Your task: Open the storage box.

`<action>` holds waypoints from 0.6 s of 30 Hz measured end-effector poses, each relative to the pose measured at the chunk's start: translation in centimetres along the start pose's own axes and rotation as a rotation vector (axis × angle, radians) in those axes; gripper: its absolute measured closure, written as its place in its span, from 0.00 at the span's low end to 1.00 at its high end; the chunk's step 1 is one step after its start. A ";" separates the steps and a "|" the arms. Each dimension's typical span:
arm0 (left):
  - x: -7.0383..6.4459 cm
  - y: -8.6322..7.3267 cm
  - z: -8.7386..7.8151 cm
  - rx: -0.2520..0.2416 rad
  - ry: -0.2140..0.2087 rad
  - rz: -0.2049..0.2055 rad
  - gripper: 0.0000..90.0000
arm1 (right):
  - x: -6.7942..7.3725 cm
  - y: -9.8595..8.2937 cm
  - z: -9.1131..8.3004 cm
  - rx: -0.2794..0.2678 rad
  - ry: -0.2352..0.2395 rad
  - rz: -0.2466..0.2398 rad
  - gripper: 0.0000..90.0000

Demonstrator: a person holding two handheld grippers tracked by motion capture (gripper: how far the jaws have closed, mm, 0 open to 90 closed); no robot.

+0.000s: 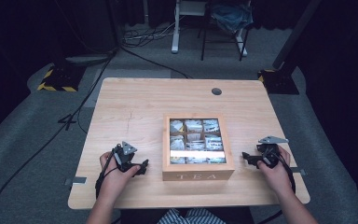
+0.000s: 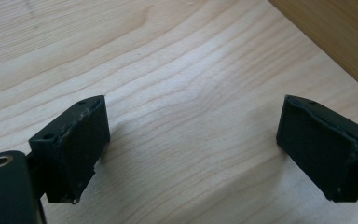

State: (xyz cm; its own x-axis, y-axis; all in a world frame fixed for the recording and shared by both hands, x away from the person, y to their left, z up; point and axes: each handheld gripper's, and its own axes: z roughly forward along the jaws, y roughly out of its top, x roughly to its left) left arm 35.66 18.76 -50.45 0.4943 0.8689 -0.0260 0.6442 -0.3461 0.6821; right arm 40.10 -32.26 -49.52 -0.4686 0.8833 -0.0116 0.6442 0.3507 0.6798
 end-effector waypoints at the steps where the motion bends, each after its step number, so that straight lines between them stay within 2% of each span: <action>1: 0.1 0.0 0.0 0.002 -0.009 0.011 0.11 | 0.0 0.0 -0.1 0.008 0.010 -0.008 0.27; 3: 0.2 0.0 0.0 -0.002 -0.016 0.017 0.10 | 0.0 -0.1 -0.3 0.012 0.009 -0.007 0.27; 4: 0.3 0.1 0.1 -0.001 -0.024 0.025 0.10 | 0.0 -0.4 -0.6 0.014 -0.001 0.010 0.25; 6: 0.4 0.1 0.1 0.002 -0.033 0.034 0.10 | -0.3 -0.7 -0.9 0.041 0.027 -0.010 0.17; 10: 0.6 0.2 0.2 0.001 -0.041 0.044 0.10 | -0.8 -1.0 -1.4 0.035 0.015 0.044 0.22; 13: 0.7 0.3 0.3 -0.001 -0.044 0.049 0.10 | -1.2 -1.2 -1.7 0.030 0.012 0.051 0.30; 16: 0.7 0.3 0.3 -0.002 -0.044 0.055 0.10 | -1.5 -1.4 -2.1 0.019 0.038 0.084 0.33; 18: 0.7 0.3 0.3 0.000 -0.046 0.056 0.10 | -1.6 -1.4 -2.3 0.011 0.044 0.086 0.34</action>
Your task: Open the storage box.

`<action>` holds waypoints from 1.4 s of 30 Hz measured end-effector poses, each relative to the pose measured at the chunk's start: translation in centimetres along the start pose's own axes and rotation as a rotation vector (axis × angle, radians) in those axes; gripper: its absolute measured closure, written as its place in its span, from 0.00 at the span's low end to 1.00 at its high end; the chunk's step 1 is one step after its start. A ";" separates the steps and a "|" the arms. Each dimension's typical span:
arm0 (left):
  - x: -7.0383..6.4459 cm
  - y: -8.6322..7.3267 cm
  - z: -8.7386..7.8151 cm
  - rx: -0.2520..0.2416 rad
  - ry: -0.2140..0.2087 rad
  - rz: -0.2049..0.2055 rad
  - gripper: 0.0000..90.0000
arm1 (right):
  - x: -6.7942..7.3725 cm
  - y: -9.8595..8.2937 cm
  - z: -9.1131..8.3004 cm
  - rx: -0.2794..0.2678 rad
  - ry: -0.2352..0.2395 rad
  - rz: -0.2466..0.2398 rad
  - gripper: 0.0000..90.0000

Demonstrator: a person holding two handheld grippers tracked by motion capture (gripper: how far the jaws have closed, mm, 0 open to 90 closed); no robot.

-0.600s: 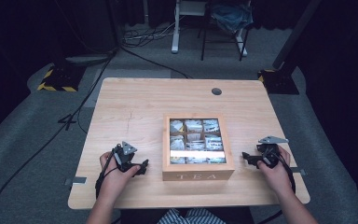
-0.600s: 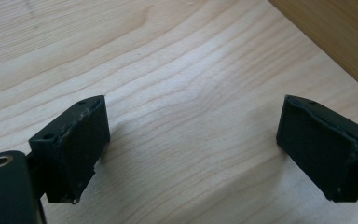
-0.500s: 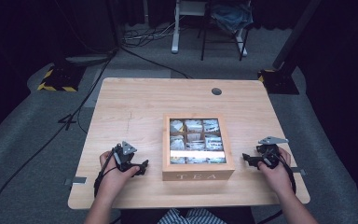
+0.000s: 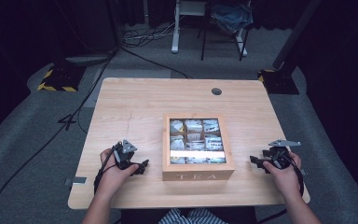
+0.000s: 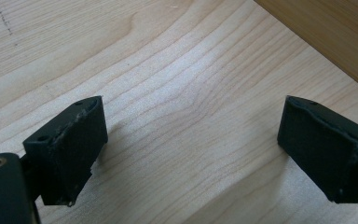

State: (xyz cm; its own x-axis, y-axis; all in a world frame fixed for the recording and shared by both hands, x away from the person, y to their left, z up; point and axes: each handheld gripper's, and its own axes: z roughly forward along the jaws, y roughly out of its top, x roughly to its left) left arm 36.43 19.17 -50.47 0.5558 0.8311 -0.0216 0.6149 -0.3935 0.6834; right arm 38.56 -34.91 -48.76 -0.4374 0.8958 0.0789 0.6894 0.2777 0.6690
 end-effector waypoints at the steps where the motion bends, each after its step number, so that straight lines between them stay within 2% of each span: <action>1: 0.0 0.0 0.0 0.000 0.000 0.000 0.10 | 0.0 0.0 0.0 0.000 0.000 0.000 0.34; 9: 0.0 0.0 0.0 -0.001 0.003 0.002 0.10 | 0.2 0.4 -1.0 -0.039 0.003 -0.012 0.37; 14: 0.0 0.0 0.0 -0.002 0.003 0.002 0.10 | 1.0 0.8 -2.2 -0.070 0.021 -0.048 0.39; 18: 0.0 0.0 0.0 0.000 -0.001 -0.005 0.10 | 2.1 1.1 -2.7 -0.082 0.066 -0.074 0.41; 21: 0.0 0.0 0.0 0.000 0.000 -0.001 0.10 | 3.0 1.4 -3.1 -0.088 0.078 -0.107 0.42; 29: 0.0 0.0 0.0 0.001 0.000 0.001 0.10 | 4.9 1.9 -3.9 -0.091 0.130 -0.159 0.44; 30: 0.0 0.0 0.0 0.000 -0.002 -0.003 0.10 | 5.4 2.0 -4.1 -0.088 0.148 -0.174 0.45; 35: 0.0 0.0 0.0 0.000 -0.001 -0.003 0.10 | 6.4 2.2 -4.6 -0.077 0.182 -0.185 0.46; 40: 0.0 0.0 0.0 0.000 -0.001 -0.003 0.10 | 7.9 2.2 -4.9 -0.033 0.231 -0.177 0.47; 42: 0.0 0.0 0.0 0.001 -0.001 -0.003 0.10 | 8.5 2.2 -5.1 -0.032 0.245 -0.185 0.48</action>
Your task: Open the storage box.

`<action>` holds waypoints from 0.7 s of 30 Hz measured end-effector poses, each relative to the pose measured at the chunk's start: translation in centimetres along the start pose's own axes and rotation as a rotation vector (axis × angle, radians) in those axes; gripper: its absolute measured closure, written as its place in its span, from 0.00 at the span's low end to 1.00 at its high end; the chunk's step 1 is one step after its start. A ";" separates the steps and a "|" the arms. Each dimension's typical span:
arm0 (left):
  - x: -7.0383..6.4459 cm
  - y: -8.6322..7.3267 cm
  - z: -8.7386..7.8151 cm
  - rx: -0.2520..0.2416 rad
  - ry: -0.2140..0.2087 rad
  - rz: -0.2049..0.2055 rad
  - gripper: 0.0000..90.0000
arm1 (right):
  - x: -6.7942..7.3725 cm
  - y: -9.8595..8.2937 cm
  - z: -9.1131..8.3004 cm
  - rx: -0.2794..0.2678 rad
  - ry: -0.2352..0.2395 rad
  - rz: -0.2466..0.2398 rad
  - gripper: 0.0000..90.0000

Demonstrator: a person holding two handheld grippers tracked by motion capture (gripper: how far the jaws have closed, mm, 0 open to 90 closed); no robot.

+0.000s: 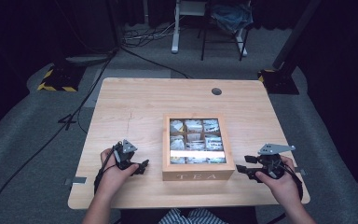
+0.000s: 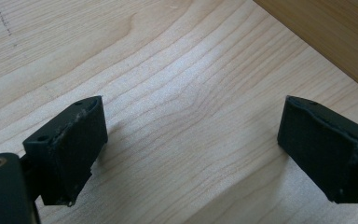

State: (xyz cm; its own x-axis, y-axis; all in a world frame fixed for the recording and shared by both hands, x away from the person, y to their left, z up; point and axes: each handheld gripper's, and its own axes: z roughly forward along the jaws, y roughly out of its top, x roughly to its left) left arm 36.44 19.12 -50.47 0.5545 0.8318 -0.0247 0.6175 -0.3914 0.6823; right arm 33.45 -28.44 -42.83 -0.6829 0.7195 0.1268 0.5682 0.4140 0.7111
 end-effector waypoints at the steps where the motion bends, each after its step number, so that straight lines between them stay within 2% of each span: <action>1: 0.0 0.0 0.0 -0.001 0.000 0.000 0.10 | 0.2 0.0 0.0 0.001 0.006 -0.012 0.49; 5: 0.0 0.0 0.0 -0.001 0.000 0.000 0.10 | 0.9 0.2 -0.3 0.012 -0.004 -0.044 0.54; 12: 0.0 0.0 0.0 -0.001 0.000 0.000 0.10 | 1.0 0.2 -0.5 0.048 0.027 -0.056 0.57; 14: 0.0 0.0 0.0 0.000 0.000 0.000 0.10 | 1.2 0.3 -0.6 0.061 0.049 -0.061 0.57; 17: 0.0 0.0 0.0 -0.001 0.000 0.000 0.10 | 1.6 0.2 -0.3 0.078 0.079 -0.068 0.57; 21: 0.0 0.0 0.0 -0.001 0.000 0.000 0.10 | 1.8 0.2 0.3 0.084 0.086 -0.074 0.61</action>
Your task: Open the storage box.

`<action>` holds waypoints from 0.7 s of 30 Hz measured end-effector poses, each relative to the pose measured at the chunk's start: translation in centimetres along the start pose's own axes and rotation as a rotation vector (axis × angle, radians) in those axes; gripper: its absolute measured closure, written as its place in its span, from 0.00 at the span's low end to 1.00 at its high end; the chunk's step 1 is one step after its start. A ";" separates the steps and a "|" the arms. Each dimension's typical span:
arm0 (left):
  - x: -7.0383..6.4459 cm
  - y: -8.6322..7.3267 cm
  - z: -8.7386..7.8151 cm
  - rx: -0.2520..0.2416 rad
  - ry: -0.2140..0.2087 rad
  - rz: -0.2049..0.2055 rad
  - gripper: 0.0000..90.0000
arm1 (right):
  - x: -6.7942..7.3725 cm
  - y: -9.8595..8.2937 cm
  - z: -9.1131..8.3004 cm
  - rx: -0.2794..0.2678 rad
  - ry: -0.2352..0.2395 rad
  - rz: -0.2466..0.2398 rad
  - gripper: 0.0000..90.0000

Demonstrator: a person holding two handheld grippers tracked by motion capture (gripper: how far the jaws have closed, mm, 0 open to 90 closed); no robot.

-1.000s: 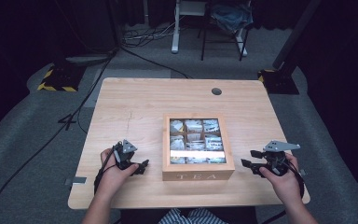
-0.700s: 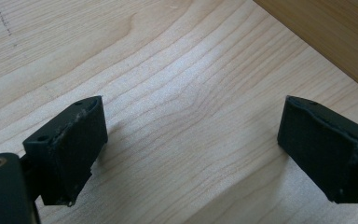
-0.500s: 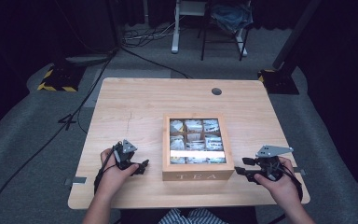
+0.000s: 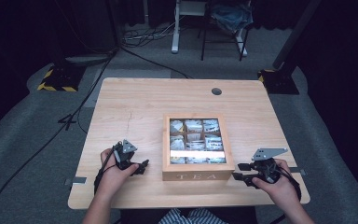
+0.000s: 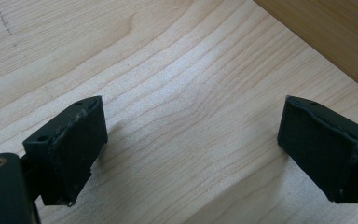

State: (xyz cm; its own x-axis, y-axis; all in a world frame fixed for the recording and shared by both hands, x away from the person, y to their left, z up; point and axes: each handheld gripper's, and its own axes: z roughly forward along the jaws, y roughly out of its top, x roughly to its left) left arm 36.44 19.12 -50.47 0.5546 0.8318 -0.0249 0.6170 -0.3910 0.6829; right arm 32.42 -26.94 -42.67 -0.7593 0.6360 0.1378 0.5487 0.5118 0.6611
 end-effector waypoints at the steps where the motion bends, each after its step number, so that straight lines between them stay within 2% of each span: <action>1: 0.0 0.0 0.0 0.000 0.000 0.000 0.10 | 0.1 -0.1 0.3 0.001 0.002 -0.002 0.65; 7: 0.0 0.0 0.0 0.000 0.000 0.000 0.10 | 0.3 -0.1 0.9 -0.003 -0.002 -0.022 0.76; 14: 0.0 0.0 0.0 0.000 0.000 0.001 0.10 | 0.5 0.0 0.8 -0.009 -0.014 -0.031 0.78; 21: 0.0 0.0 0.0 0.001 0.000 0.000 0.10 | 0.8 0.0 0.5 -0.034 -0.024 -0.019 0.81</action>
State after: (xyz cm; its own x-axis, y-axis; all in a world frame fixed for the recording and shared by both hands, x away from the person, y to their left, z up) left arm 36.44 19.12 -50.46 0.5545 0.8318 -0.0245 0.6175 -0.3916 0.6821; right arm 31.98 -26.09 -42.92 -0.7606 0.6403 0.1071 0.5214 0.5042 0.6884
